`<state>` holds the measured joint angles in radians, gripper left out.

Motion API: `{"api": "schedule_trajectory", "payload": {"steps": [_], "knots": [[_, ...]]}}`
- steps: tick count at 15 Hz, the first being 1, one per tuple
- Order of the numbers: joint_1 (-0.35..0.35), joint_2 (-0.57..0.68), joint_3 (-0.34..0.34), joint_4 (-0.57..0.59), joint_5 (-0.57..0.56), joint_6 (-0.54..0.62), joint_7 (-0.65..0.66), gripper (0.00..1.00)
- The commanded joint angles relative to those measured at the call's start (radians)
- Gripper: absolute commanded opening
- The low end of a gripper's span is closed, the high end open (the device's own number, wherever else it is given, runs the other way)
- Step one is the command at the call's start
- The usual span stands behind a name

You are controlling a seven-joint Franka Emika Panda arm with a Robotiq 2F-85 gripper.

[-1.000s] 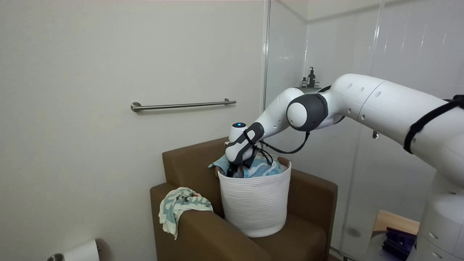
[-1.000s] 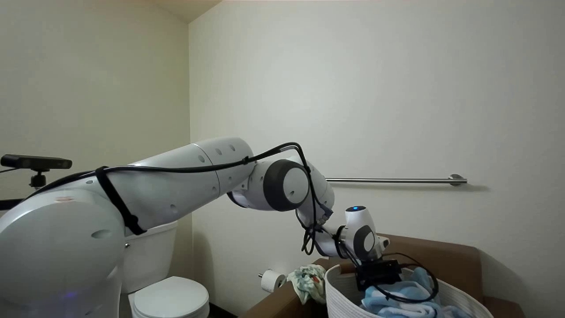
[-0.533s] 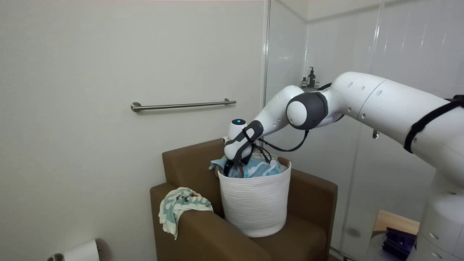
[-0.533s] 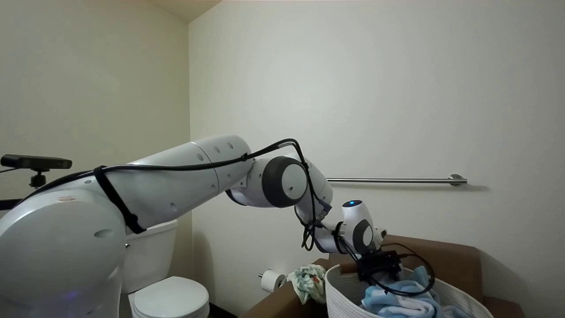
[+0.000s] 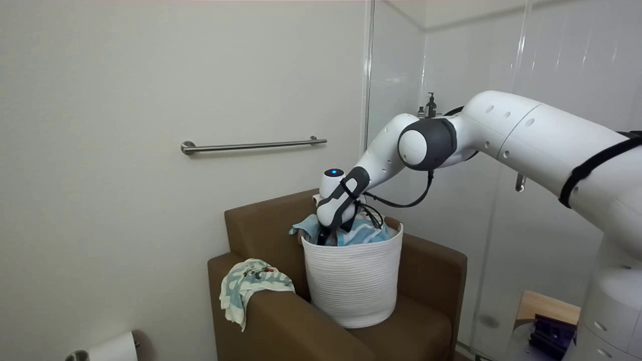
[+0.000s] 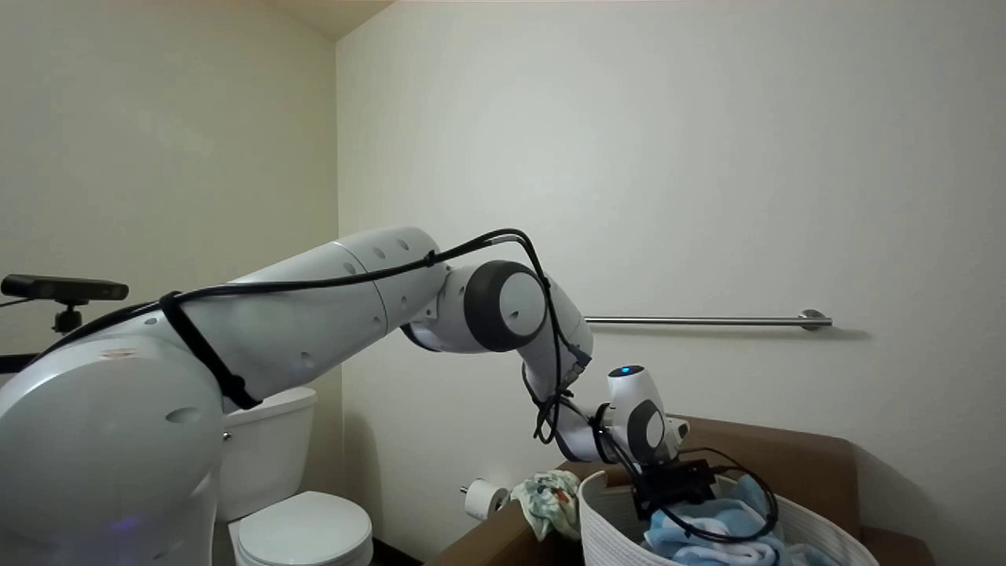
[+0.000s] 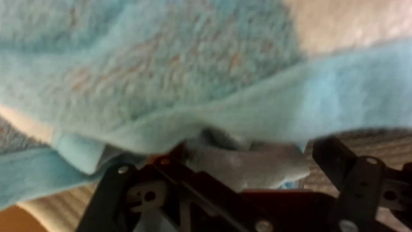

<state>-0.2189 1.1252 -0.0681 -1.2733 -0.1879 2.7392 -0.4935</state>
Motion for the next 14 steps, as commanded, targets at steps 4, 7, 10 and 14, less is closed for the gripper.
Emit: {"api": "schedule_trajectory", "payload": {"steps": [4,7,10,14], "knots": [[-0.063,-0.186,0.031,-0.32,-0.053,-0.046,-0.062,1.0],[-0.064,-0.267,0.038,-0.426,-0.059,-0.044,-0.065,1.0],[-0.047,-0.358,0.038,-0.536,-0.056,-0.03,-0.038,1.0],[-0.006,-0.452,0.019,-0.641,-0.06,0.003,0.015,1.0]]}}
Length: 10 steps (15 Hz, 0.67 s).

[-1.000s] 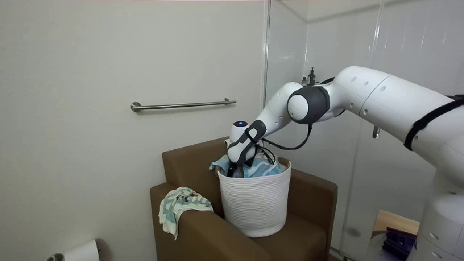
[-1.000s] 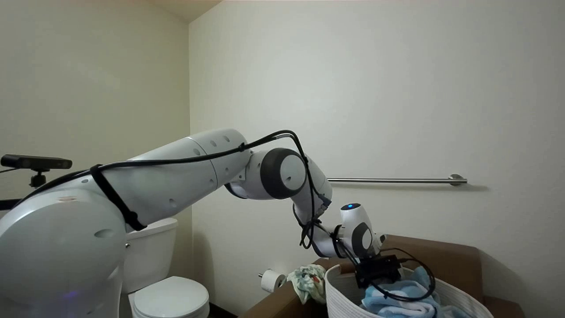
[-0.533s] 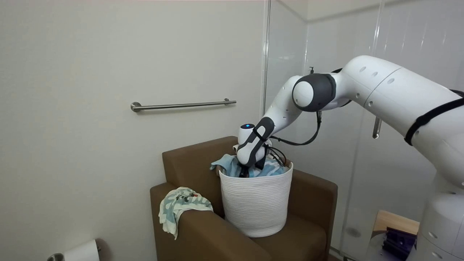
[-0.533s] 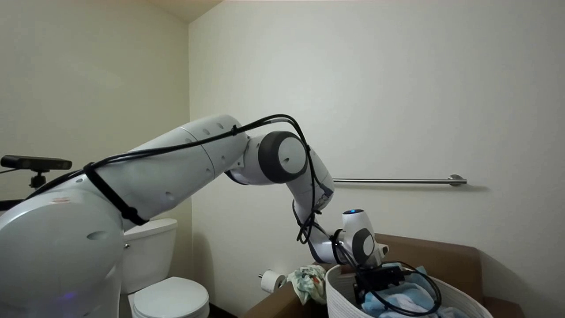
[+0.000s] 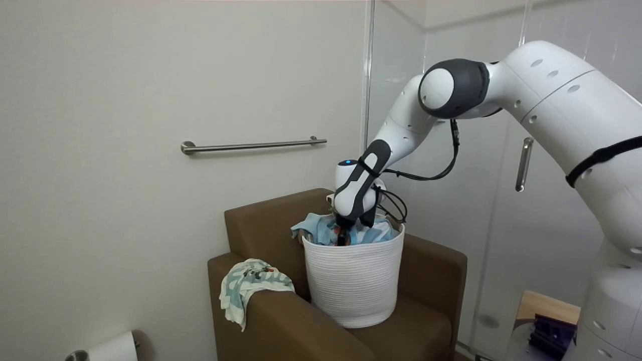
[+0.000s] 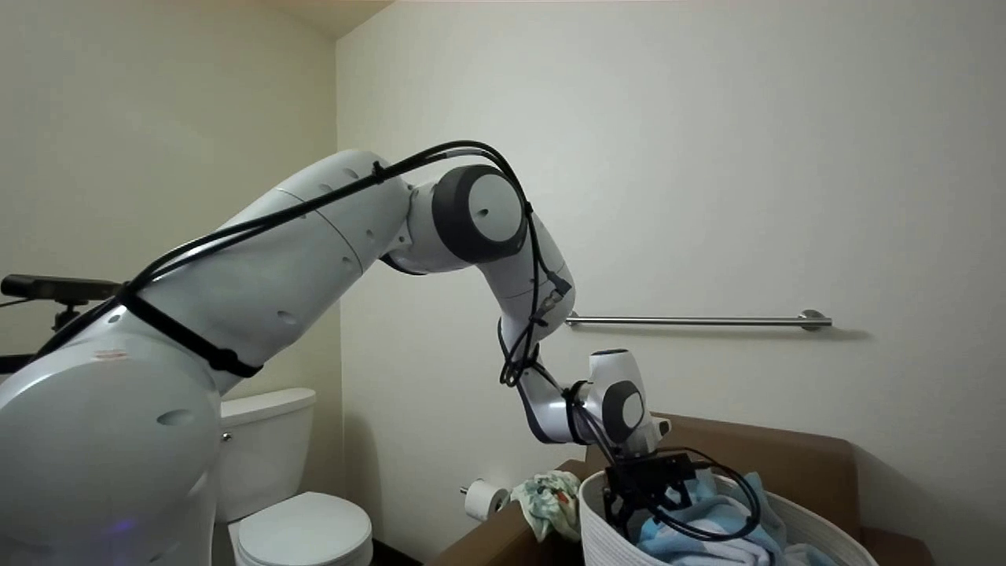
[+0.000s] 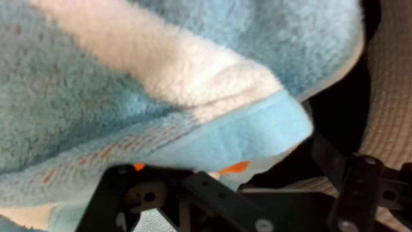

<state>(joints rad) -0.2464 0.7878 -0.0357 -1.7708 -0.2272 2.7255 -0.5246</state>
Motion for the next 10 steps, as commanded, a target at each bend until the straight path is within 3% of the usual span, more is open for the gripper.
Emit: {"api": "schedule_trajectory", "payload": {"steps": [1,10], "knots": [[0.024,-0.131,-0.011,-0.16,-0.018,0.018,0.048,1.0],[0.128,-0.241,-0.072,-0.204,-0.041,0.072,0.174,1.0]]}}
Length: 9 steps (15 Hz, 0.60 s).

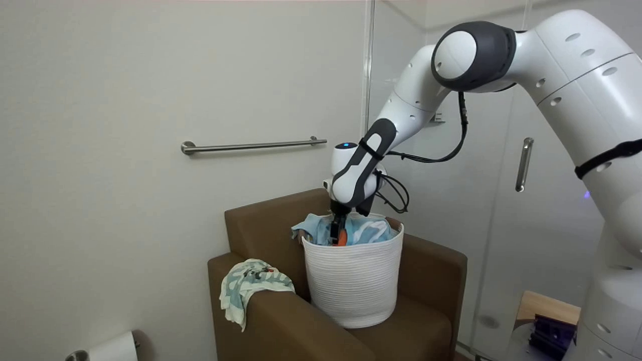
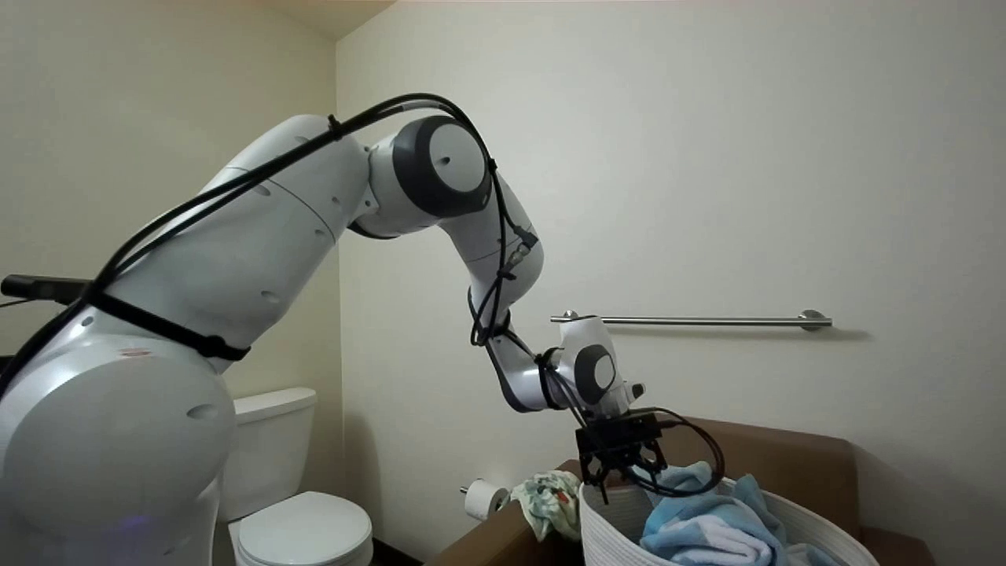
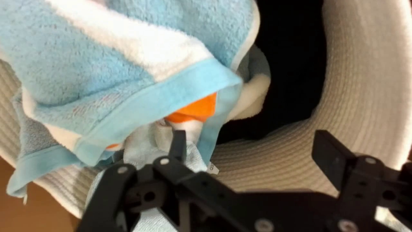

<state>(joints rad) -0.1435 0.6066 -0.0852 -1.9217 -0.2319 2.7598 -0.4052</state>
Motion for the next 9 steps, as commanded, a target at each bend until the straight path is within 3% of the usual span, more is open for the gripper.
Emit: {"api": "schedule_trajectory", "payload": {"steps": [1,9], "knots": [[0.035,-0.063,-0.028,-0.048,-0.04,0.042,0.063,1.0],[0.115,-0.07,-0.049,0.014,-0.118,0.026,0.095,1.0]]}}
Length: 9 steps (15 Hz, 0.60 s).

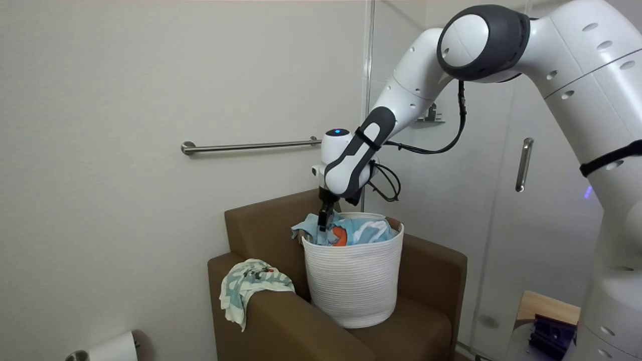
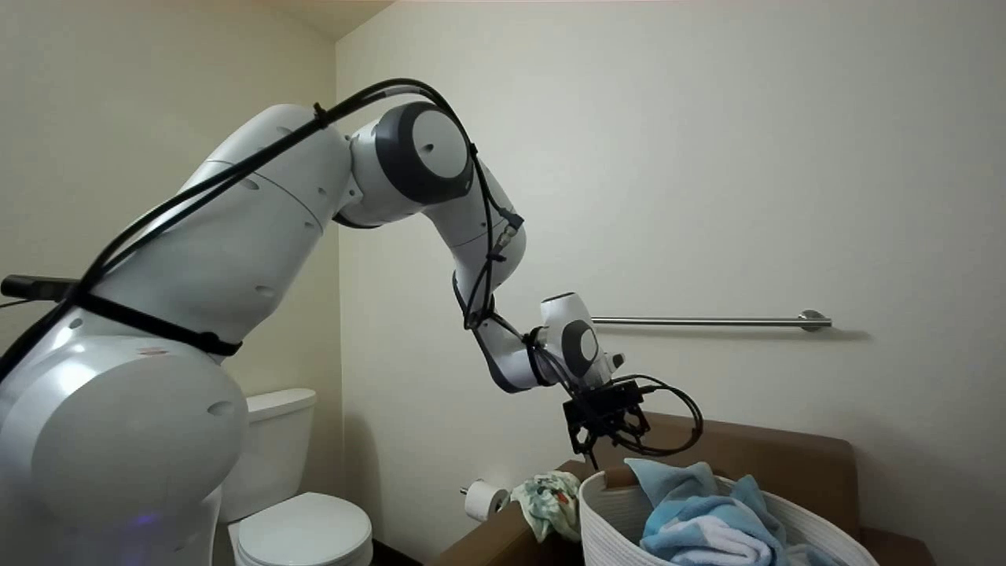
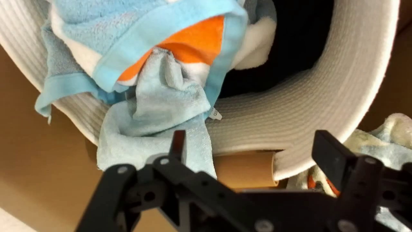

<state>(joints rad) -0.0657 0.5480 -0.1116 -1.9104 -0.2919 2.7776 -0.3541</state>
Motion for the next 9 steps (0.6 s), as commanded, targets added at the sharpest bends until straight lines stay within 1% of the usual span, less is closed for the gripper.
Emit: {"api": "schedule_trajectory", "payload": {"steps": [1,9], "knots": [[0.046,-0.008,-0.021,0.012,-0.067,0.003,0.043,1.0],[0.108,0.023,-0.019,0.057,-0.137,-0.001,0.036,1.0]]}}
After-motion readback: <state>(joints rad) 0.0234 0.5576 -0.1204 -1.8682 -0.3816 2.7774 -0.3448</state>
